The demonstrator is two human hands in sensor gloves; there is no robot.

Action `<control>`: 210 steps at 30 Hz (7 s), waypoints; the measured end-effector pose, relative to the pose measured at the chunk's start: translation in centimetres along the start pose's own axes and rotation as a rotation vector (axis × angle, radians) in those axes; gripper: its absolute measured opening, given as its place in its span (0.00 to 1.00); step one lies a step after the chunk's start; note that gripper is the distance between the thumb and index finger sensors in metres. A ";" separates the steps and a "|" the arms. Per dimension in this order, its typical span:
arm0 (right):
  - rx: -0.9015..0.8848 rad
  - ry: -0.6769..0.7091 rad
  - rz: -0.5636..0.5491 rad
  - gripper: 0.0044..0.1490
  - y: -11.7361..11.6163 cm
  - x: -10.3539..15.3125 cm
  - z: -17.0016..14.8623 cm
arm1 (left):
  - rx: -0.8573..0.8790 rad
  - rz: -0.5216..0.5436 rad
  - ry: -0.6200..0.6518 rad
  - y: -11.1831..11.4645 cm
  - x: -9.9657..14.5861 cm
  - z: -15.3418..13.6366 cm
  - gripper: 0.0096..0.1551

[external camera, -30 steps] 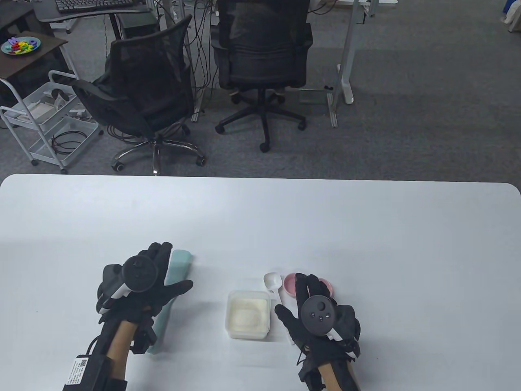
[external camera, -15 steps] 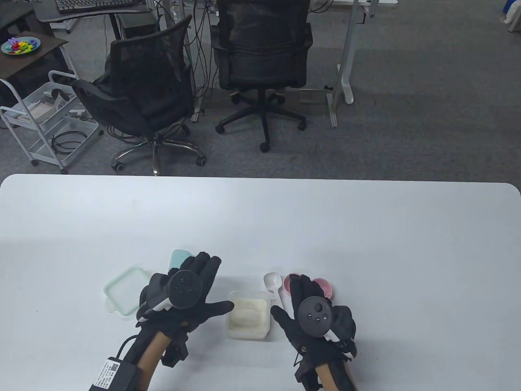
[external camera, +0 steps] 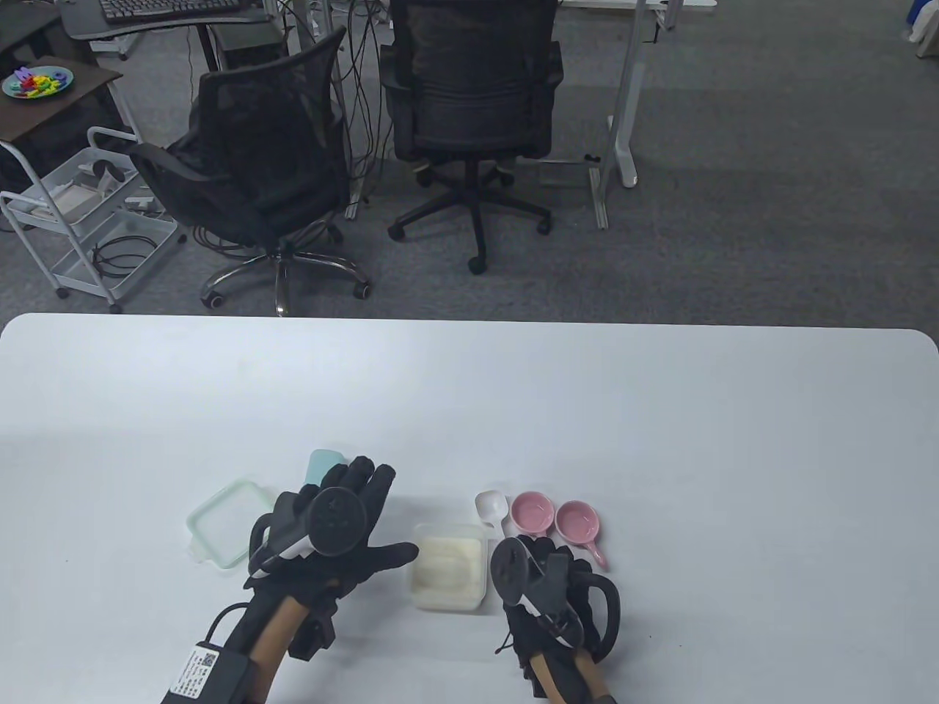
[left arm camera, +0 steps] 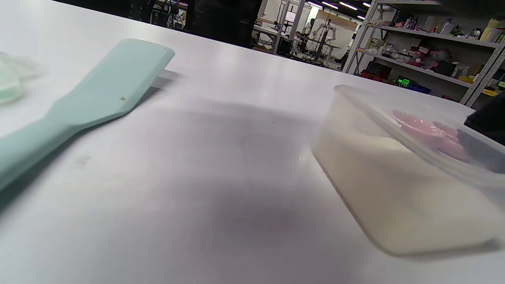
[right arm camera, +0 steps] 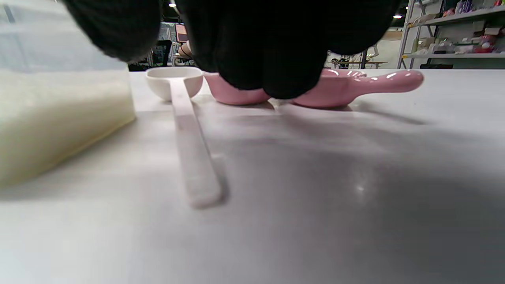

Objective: Scoop white sugar with coffee spoon and level it off using dessert spatula

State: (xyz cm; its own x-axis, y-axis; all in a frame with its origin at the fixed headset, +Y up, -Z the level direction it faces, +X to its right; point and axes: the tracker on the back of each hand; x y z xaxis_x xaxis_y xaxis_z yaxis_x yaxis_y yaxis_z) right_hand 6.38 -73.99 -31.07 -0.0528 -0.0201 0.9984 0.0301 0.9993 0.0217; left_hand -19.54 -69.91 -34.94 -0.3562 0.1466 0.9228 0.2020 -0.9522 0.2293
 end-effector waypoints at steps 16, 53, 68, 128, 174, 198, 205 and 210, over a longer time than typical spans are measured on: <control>0.063 -0.069 0.082 0.35 -1.9 -0.6 -0.2 | -0.005 -0.035 -0.005 0.1 0.0 0.1 0.65; -0.524 0.044 -0.116 0.27 4.6 0.4 -5.9 | 0.004 -0.047 -0.025 -0.1 0.0 -0.4 0.65; -0.797 0.096 -0.012 0.29 5.2 0.5 -8.2 | -0.016 -0.067 -0.012 0.4 -0.1 0.1 0.64; -0.294 0.427 0.189 0.29 2.6 1.1 -1.7 | -0.119 -0.005 0.148 6.2 -1.5 4.2 0.71; -0.927 0.339 0.360 0.30 2.8 -0.4 -6.8 | 0.055 0.200 -0.160 -0.9 2.0 -1.0 0.58; -0.931 0.358 0.354 0.30 2.9 -0.3 -6.6 | -0.315 -0.225 -0.789 4.0 1.1 -4.6 0.41; -0.928 0.351 0.364 0.30 2.7 -0.3 -6.6 | -0.356 -0.189 -0.772 4.1 1.0 -4.0 0.33; -0.926 0.341 0.373 0.30 2.6 -0.3 -6.6 | -0.293 -0.197 -0.759 4.1 1.1 -4.2 0.35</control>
State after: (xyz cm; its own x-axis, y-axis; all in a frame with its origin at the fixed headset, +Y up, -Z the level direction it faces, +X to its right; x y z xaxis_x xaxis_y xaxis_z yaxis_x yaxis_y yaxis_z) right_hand 13.05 -71.55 -30.96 0.3961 0.1320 0.9087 0.7445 0.5330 -0.4020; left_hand -22.95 -74.75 -34.35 0.3721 0.3581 0.8563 -0.0825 -0.9061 0.4148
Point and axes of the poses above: the tracker on the back of each hand, its own z axis roughly to the thumb side, its own x axis roughly from the fingertips to the wrist, y = z × x, and after that the axes turned 2 degrees about y, right-handed
